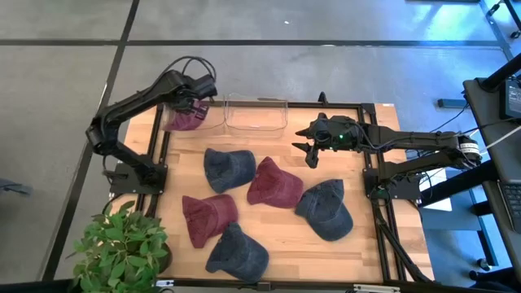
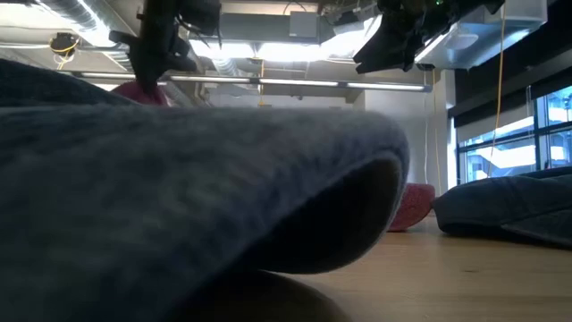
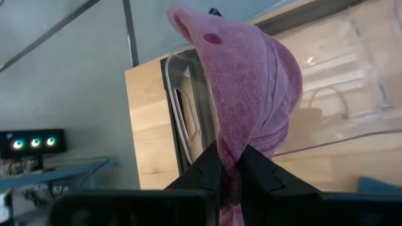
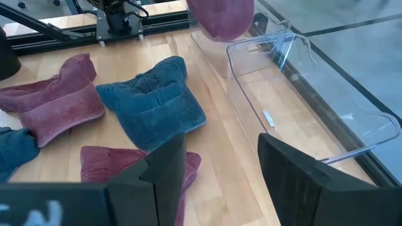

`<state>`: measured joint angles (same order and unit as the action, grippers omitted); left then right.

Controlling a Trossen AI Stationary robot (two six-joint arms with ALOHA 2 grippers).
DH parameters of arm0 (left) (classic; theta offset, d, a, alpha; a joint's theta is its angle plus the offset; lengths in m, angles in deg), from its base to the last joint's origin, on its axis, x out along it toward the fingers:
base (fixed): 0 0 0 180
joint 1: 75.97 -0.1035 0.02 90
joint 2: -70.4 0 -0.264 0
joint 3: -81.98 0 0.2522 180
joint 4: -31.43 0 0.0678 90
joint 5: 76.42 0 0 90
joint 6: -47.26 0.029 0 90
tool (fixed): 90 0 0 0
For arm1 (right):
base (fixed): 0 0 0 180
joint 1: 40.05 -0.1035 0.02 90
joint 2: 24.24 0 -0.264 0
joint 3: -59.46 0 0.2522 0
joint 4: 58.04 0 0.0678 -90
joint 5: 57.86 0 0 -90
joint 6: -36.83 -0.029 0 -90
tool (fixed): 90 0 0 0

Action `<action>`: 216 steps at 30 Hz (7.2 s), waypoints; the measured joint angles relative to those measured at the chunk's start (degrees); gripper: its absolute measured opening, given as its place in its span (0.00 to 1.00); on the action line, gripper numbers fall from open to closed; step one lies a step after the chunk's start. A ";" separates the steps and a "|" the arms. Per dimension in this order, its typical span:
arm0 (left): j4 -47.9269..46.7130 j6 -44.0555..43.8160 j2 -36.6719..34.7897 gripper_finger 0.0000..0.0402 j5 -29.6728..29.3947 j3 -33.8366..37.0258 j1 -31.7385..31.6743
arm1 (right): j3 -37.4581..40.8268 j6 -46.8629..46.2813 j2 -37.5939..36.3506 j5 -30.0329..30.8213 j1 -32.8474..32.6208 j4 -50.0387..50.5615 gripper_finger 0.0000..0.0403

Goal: Pick & Place hat
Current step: Put the top dark red cap into the left transparent bin, then put the right middle blue cap into the right transparent bin

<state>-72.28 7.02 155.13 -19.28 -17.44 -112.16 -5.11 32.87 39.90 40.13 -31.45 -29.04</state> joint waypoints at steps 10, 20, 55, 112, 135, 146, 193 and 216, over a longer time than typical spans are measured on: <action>-0.13 -7.67 5.89 0.06 -1.00 0.00 -1.09 | 0.00 0.20 0.00 0.00 0.00 1.57 0.49; -0.07 -11.01 8.81 0.08 -3.53 0.00 -1.82 | 0.02 0.21 0.00 0.00 0.00 3.99 0.49; -0.07 -11.55 8.86 0.36 -8.14 0.02 -6.46 | 0.02 0.01 -0.02 -0.02 0.00 3.94 0.49; 95.22 1.57 7.57 0.39 5.48 22.25 52.21 | -4.59 -5.64 3.18 -13.90 -13.42 41.00 0.49; 109.48 3.68 5.94 0.33 12.87 32.20 55.69 | -3.52 16.82 31.78 -13.60 -8.85 37.87 0.49; 109.46 3.53 5.94 0.33 12.83 32.20 55.69 | -2.18 17.87 34.67 -15.52 -8.22 35.69 0.33; 111.00 4.41 4.47 0.31 16.68 32.17 54.87 | -32.06 -4.89 10.12 -50.58 1.62 49.82 0.09; 93.98 23.03 -17.68 0.20 -5.84 32.13 58.52 | -32.09 -28.68 18.79 -32.81 21.56 1.58 0.09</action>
<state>21.70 30.05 137.45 -25.12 14.69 -53.64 -37.20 4.19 58.69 7.32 -9.90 -27.46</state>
